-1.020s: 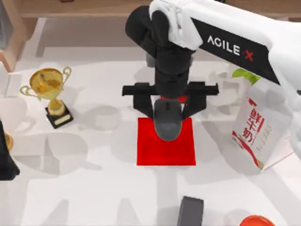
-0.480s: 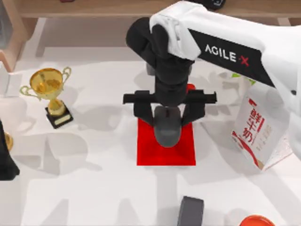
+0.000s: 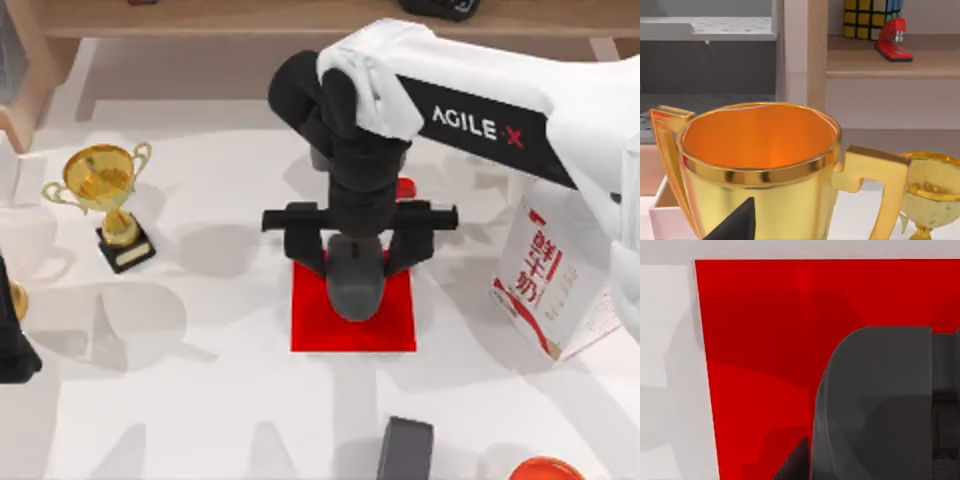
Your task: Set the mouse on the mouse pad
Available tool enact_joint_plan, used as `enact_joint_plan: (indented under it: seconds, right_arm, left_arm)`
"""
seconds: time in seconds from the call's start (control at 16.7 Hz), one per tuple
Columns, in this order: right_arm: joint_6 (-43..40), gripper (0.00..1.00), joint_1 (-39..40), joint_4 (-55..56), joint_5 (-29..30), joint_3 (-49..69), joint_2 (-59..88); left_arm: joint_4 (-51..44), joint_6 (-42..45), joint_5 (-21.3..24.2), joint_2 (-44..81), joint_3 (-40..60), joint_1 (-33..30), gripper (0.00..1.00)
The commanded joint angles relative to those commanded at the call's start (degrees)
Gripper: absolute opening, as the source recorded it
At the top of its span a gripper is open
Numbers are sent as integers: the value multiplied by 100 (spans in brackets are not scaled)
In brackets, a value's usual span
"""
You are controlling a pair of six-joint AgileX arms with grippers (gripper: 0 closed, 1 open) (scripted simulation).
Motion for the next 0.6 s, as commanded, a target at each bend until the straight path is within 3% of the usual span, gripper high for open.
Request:
enact_joint_plan:
  seconds: [0.6]
  right_arm:
    - [0,75,0,0,0,0,0]
  left_arm:
    - [0,0,0,0,0,0,100]
